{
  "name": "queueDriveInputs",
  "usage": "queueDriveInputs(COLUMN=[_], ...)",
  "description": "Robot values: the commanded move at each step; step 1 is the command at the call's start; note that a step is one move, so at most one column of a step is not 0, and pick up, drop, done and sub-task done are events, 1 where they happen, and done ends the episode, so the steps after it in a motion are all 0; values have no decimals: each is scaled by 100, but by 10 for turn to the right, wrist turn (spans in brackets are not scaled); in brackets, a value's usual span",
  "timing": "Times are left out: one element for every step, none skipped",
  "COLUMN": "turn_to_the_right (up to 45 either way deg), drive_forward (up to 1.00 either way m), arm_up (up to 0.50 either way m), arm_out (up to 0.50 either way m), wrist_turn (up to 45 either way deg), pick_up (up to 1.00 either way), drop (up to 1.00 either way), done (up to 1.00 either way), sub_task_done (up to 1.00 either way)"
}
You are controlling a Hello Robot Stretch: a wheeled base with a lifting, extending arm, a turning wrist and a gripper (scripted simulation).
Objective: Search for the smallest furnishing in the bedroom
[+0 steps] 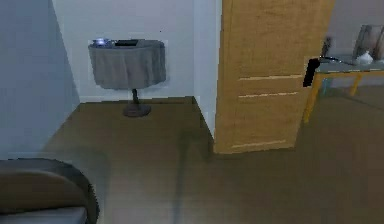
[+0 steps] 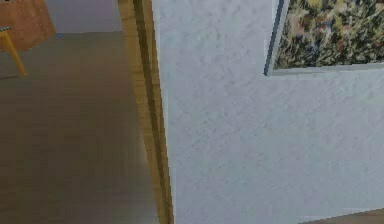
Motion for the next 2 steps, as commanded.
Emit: queueDriveInputs(turn_to_the_right=[120,0], drive_forward=[0,5], arm_up=[0,0], arm_out=[0,0], wrist_turn=[0,0], pick_up=[0,0], drop=[0,0], done=[0,0], sub_task_done=[0,0])
